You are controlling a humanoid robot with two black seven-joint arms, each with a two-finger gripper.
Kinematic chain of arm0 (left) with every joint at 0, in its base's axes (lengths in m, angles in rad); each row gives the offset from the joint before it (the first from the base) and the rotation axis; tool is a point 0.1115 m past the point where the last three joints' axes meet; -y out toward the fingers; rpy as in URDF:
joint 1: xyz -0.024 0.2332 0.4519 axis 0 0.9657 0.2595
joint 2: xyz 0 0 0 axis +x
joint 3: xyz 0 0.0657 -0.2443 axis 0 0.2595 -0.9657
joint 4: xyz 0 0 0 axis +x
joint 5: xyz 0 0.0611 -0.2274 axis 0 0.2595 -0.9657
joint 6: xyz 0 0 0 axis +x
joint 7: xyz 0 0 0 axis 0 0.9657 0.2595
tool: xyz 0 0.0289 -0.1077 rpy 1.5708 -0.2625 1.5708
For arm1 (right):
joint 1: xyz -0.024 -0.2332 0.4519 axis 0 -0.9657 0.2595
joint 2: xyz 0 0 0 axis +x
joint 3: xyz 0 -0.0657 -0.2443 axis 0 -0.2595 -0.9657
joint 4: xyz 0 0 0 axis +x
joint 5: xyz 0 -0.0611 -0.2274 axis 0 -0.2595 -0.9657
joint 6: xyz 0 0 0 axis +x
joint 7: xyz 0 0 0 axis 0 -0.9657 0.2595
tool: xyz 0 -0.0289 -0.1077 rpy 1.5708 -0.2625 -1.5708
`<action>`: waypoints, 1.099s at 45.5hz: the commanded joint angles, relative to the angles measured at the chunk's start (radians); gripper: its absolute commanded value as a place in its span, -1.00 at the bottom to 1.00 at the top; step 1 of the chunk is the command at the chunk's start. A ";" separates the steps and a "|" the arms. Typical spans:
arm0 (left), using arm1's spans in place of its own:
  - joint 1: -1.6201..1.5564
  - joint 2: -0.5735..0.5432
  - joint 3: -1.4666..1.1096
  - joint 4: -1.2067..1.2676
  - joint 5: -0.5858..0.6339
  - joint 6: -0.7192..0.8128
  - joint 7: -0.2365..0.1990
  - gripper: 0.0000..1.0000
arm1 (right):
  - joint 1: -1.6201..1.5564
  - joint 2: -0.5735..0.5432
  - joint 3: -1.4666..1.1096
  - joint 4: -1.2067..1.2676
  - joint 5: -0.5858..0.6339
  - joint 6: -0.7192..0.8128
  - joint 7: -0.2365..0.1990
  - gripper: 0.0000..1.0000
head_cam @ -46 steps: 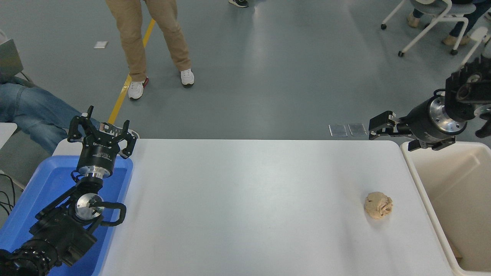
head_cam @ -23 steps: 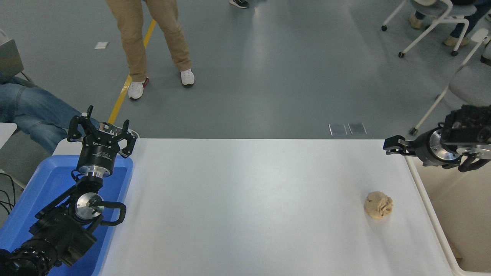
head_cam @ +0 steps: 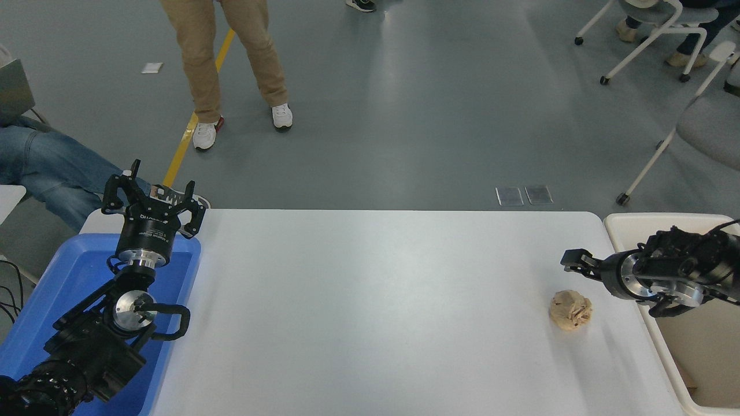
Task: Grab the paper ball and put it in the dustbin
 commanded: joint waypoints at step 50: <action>0.000 0.000 0.000 0.000 0.000 0.000 0.001 0.98 | -0.148 0.027 0.114 -0.007 -0.020 -0.112 0.011 -1.00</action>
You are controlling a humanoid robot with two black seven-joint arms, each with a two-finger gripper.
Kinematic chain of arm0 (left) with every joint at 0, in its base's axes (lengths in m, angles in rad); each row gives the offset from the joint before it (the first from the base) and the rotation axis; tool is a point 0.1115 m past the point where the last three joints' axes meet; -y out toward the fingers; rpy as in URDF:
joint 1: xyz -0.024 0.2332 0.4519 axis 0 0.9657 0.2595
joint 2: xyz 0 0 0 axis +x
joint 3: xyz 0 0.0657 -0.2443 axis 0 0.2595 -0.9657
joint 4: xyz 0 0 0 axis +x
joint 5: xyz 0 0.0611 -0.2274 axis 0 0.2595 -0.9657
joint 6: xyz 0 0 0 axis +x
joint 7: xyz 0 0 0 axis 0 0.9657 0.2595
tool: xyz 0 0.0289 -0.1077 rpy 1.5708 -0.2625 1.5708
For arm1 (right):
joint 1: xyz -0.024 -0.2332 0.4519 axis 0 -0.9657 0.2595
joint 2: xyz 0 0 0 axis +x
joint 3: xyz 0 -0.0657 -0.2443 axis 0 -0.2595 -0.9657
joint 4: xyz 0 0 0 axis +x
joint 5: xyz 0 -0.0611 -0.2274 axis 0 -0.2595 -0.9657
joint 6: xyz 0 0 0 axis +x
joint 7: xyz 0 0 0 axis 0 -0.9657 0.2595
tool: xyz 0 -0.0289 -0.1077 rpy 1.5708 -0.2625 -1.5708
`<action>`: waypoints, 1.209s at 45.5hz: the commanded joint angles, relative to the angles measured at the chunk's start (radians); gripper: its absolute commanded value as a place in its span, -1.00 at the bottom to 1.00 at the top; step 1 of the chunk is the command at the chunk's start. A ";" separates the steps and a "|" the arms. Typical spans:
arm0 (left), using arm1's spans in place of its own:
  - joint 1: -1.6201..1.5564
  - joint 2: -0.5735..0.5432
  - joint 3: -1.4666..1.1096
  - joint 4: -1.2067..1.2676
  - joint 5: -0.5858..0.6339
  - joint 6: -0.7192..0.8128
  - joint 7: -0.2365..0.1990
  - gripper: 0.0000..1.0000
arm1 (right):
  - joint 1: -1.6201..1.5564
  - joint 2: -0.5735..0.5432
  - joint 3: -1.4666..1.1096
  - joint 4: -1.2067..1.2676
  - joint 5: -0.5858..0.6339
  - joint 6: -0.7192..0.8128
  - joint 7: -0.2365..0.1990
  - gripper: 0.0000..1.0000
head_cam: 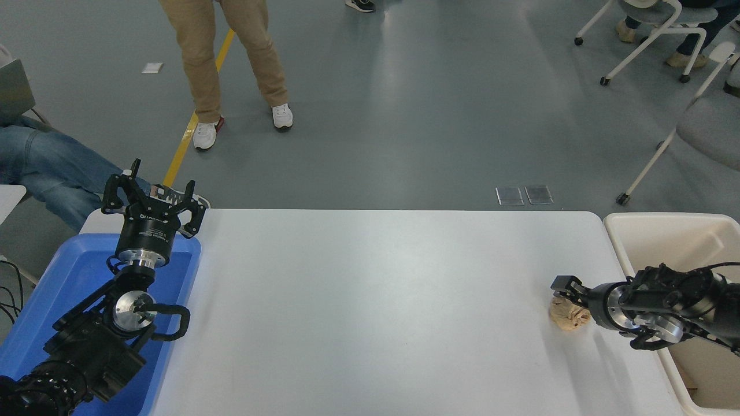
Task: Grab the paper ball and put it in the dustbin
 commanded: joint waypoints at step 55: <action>0.000 0.000 0.000 0.001 0.000 0.000 -0.001 0.98 | 1.098 -0.368 -0.313 0.434 -0.084 0.501 -0.006 -1.00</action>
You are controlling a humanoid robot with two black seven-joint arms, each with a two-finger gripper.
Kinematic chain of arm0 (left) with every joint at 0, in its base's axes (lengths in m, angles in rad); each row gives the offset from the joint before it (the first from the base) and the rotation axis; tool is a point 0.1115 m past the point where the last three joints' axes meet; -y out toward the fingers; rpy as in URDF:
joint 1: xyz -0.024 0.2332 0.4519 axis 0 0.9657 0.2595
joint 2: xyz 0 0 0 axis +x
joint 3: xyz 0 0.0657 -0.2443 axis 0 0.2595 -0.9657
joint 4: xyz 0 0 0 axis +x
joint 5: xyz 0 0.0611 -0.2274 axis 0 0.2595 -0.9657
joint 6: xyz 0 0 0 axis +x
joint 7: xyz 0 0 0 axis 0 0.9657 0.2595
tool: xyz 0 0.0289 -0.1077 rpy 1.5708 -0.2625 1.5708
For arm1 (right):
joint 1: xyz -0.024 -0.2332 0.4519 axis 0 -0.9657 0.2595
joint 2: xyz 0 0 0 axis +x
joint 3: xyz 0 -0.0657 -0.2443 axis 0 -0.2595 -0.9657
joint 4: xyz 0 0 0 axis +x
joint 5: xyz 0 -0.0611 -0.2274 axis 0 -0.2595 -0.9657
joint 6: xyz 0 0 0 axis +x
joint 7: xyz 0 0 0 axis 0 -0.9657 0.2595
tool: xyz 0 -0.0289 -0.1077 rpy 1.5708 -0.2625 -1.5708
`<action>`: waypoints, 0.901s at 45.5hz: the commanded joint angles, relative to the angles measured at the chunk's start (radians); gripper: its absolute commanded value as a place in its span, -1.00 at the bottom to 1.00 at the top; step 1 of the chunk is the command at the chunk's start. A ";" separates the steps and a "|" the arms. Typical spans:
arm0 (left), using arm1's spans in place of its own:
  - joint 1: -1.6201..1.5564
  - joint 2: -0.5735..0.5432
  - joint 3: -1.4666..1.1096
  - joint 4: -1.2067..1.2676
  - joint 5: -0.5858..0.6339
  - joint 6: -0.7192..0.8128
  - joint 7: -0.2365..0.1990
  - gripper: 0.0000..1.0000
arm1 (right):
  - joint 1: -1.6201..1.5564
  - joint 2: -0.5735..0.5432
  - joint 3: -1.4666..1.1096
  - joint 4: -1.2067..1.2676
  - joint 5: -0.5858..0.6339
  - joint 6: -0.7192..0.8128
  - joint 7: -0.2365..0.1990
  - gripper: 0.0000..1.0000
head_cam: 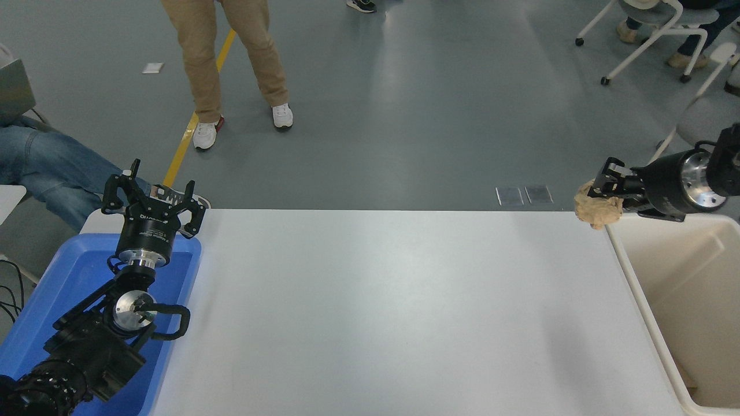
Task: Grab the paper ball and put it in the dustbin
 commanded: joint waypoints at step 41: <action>0.000 0.000 0.000 0.000 0.000 0.000 0.000 0.98 | -0.698 0.051 0.128 -0.726 0.200 -0.200 -0.003 -1.00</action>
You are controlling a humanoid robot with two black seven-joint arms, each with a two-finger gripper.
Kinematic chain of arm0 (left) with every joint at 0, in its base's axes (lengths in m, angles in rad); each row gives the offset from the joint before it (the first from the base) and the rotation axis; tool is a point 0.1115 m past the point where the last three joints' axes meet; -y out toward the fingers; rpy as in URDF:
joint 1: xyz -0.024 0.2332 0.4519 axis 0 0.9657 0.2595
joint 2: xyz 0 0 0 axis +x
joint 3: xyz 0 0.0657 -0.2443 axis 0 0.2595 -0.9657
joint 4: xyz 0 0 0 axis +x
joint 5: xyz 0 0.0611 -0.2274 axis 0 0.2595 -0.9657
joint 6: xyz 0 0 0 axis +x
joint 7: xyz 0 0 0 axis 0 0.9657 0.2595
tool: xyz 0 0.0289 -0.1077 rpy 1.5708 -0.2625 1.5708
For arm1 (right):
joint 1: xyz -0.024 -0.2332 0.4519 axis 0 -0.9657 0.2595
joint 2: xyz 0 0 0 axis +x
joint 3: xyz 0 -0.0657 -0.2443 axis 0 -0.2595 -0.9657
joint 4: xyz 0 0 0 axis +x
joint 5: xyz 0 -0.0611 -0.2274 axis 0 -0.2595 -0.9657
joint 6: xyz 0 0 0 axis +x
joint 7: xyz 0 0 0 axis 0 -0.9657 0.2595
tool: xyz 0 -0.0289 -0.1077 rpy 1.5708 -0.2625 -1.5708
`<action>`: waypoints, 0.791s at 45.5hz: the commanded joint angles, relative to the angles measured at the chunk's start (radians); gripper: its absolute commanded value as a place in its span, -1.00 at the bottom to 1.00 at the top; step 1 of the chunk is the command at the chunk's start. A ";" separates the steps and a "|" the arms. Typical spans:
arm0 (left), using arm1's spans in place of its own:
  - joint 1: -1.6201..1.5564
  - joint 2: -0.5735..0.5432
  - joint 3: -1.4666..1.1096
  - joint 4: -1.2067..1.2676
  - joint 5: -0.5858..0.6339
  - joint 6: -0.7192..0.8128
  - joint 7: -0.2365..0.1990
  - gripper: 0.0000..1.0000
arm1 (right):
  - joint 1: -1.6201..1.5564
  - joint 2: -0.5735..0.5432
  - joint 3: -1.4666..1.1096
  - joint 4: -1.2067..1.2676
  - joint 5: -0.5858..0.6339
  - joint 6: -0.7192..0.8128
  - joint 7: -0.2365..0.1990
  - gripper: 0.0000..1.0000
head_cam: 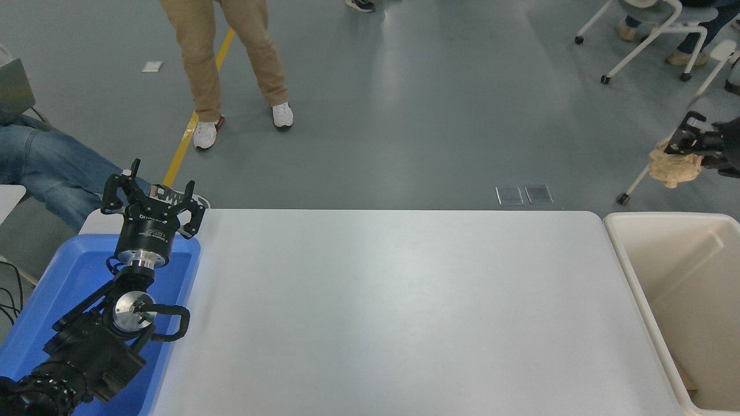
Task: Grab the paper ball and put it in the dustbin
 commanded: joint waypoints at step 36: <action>0.000 0.000 0.000 0.000 0.000 0.000 0.000 0.98 | -0.955 0.322 0.372 -0.810 0.341 -0.276 0.001 -0.55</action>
